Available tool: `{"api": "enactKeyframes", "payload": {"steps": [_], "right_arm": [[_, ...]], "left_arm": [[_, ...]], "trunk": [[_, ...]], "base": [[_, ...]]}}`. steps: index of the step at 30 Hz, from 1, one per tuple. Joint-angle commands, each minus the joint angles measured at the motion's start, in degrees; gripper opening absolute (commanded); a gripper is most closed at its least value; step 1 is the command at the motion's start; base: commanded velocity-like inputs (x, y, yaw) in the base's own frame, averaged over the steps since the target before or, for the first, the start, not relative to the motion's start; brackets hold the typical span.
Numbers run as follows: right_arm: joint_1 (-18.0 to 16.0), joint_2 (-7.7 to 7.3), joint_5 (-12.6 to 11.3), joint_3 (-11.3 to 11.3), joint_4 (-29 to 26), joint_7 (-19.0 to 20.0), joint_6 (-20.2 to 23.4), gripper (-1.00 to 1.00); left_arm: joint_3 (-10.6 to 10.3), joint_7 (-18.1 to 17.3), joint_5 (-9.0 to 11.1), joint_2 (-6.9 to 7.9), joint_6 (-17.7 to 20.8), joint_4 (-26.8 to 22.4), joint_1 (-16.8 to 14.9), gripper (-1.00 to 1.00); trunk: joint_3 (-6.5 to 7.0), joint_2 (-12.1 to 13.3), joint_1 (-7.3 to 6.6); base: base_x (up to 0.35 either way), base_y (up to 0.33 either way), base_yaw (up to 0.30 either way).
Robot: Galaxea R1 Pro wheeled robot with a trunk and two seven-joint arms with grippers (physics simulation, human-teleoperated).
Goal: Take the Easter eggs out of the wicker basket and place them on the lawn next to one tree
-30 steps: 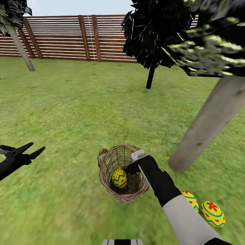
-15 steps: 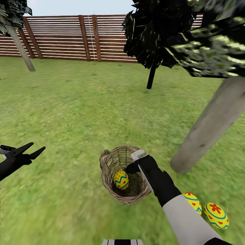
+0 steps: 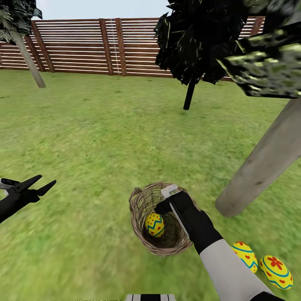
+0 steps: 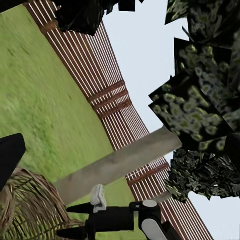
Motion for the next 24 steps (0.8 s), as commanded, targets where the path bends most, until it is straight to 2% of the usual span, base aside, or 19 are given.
{"api": "enactKeyframes", "payload": {"steps": [1, 3, 6, 9, 11, 24], "right_arm": [[0.0, -0.01, 0.5, 0.0, 0.0, 0.2, 0.2, 1.0], [0.0, -0.02, 0.5, 0.0, 0.2, -0.9, 0.2, 1.0], [0.0, -0.02, 0.4, 0.0, 0.2, -4.8, 0.1, 1.0], [0.0, 0.01, 0.3, 0.0, 0.2, -6.4, 0.0, 1.0], [0.0, 0.04, 0.2, 0.1, 0.3, -6.6, -0.1, 1.0], [0.1, 0.03, 0.2, 0.2, 2.2, -6.8, -1.5, 1.0]], "left_arm": [[0.0, -0.3, -0.1, 0.0, 0.6, 0.0, 0.0, 1.0], [0.0, -0.3, -0.1, 0.0, 0.6, 0.0, 0.0, 1.0], [0.0, -0.3, -0.1, 0.0, 0.6, 0.0, 0.0, 1.0], [0.0, -0.3, -0.1, 0.0, 0.6, 0.1, 0.0, 1.0], [0.0, -0.3, -0.1, 0.0, 0.6, 0.1, -0.1, 1.0], [0.0, -0.3, -0.1, 0.0, 0.6, 0.1, 0.0, 1.0]], "trunk": [[-0.04, 0.0, -0.01], [-0.04, 0.0, -0.01], [-0.58, -1.2, 0.65], [-0.76, -1.6, 0.87], [-0.76, -1.6, 0.87], [-3.1, -6.8, 3.72]], "base": [[0.001, 0.001, 0.202], [0.001, 0.001, 0.119], [0.0, 0.0, 0.026], [0.0, 0.0, 0.007], [0.0, 0.0, 0.002], [0.0, 0.0, 0.0]]}}
